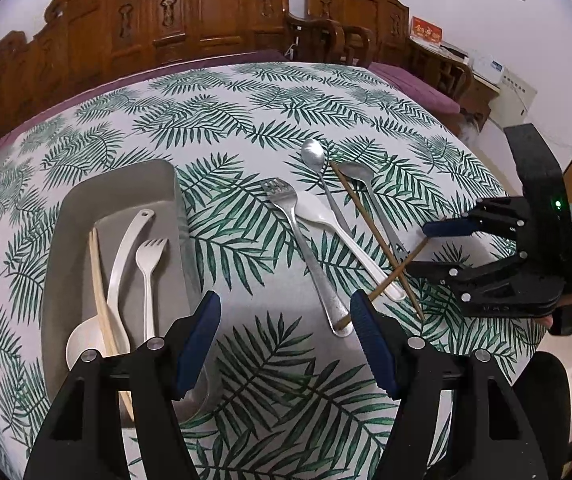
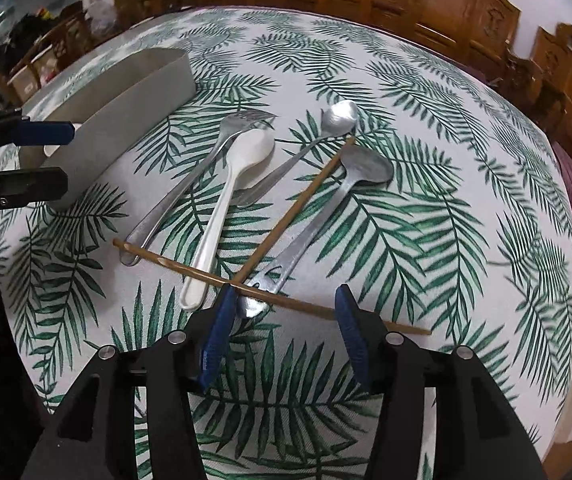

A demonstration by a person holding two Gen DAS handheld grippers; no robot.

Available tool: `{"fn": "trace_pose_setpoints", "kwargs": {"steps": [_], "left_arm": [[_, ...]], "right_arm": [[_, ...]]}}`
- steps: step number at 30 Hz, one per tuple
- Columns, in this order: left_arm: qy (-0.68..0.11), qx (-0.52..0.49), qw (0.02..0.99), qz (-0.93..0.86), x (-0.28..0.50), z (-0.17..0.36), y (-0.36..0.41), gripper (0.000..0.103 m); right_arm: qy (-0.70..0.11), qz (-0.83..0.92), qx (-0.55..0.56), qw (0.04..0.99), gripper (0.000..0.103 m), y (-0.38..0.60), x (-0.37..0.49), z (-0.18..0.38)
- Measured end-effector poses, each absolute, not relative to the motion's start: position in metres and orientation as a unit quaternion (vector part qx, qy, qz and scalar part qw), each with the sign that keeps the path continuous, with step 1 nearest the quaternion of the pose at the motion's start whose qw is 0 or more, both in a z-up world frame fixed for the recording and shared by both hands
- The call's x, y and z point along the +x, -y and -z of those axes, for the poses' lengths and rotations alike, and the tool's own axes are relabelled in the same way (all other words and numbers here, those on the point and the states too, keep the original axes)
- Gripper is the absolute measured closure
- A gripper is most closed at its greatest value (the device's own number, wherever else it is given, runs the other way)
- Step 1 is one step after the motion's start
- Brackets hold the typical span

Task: Organize utensils
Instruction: 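Move both tools back toward the remaining utensils on the cloth, then grasp the steel fork with the left tool while the right tool grasps a wooden chopstick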

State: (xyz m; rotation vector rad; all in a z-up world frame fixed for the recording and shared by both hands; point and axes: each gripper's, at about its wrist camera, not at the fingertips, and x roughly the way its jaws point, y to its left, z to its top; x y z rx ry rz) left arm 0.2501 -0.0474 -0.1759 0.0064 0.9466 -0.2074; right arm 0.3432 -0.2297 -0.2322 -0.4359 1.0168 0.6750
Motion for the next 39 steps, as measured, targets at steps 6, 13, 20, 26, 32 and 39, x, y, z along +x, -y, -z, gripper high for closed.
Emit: {"fn": "trace_pose_setpoints", "kwargs": {"steps": [6, 13, 20, 26, 32, 39], "left_arm": [[-0.457, -0.002, 0.884, 0.099, 0.248, 0.177, 0.044, 0.038], [-0.454, -0.002, 0.885, 0.1, 0.249, 0.174, 0.044, 0.038], [-0.455, -0.001, 0.885, 0.103, 0.249, 0.174, 0.05, 0.038], [-0.458, 0.003, 0.883, 0.107, 0.248, 0.178, 0.057, 0.038], [-0.465, 0.008, 0.879, 0.106, 0.259, 0.185, 0.065, 0.039], [-0.481, 0.019, 0.87, 0.101, 0.288, 0.198, 0.075, 0.053]], "right_arm": [[-0.477, -0.324, -0.218, 0.787, 0.05, 0.227, 0.353, 0.235], [-0.485, -0.36, -0.22, 0.766, 0.083, 0.231, 0.34, 0.233], [-0.475, -0.376, -0.21, 0.767, 0.097, 0.24, 0.317, 0.232], [-0.467, -0.372, -0.159, 0.786, 0.097, 0.254, 0.304, 0.227], [-0.443, -0.346, -0.119, 0.819, 0.097, 0.269, 0.301, 0.21], [-0.442, -0.306, -0.104, 0.837, 0.097, 0.282, 0.307, 0.212]]}}
